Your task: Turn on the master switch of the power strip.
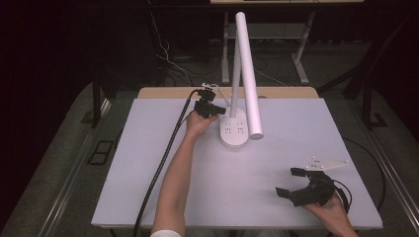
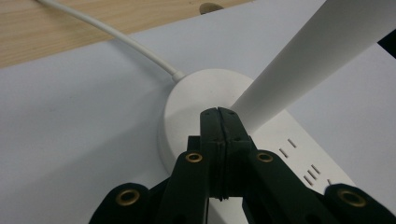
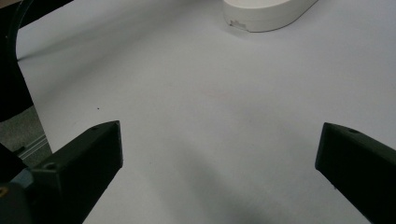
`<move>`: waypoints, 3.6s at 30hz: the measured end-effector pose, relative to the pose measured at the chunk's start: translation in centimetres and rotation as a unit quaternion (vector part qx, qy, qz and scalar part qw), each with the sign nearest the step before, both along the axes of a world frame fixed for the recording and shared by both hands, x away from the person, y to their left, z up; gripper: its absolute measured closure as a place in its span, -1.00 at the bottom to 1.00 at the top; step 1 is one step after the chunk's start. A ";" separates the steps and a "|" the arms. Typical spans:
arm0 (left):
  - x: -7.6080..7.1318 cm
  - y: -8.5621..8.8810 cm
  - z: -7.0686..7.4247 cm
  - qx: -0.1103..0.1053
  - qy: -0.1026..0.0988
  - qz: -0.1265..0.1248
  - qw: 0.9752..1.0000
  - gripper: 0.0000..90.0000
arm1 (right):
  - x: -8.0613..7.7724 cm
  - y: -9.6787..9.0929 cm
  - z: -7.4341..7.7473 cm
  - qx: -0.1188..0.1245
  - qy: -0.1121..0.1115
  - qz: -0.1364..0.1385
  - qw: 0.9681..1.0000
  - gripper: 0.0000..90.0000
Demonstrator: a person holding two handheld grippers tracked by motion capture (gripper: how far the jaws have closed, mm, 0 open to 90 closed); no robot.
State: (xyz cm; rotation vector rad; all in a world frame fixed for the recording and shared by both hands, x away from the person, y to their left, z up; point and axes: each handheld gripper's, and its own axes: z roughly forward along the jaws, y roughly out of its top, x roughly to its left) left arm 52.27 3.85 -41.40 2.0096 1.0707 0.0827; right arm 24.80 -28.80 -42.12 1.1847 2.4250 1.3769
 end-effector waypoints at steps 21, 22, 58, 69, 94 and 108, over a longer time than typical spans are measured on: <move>-0.7 -1.1 -1.4 0.016 -0.023 0.004 1.000 1.00 | -0.1 0.1 0.0 -0.002 -0.002 0.001 1.000 -1.00; -0.6 -1.1 -1.4 0.013 -0.018 0.006 1.000 1.00 | -0.1 0.1 0.0 -0.002 -0.003 0.001 1.000 -1.00; -1.1 -0.4 -1.4 0.010 -0.034 0.030 0.999 1.00 | -0.1 -0.3 0.1 0.000 -0.004 -0.006 1.000 -1.00; -1.6 0.5 0.3 -0.002 -0.056 0.023 0.998 1.00 | -0.1 -0.5 0.1 0.001 -0.008 -0.007 1.000 -1.00; -4.8 6.4 3.9 -0.023 -0.076 0.021 0.997 0.38 | -0.2 -0.6 0.2 0.004 -0.009 -0.009 1.000 -1.00; -7.3 9.3 5.5 -0.033 -0.058 0.018 0.998 -0.73 | -0.2 -0.6 0.2 0.007 -0.013 -0.009 1.000 -1.00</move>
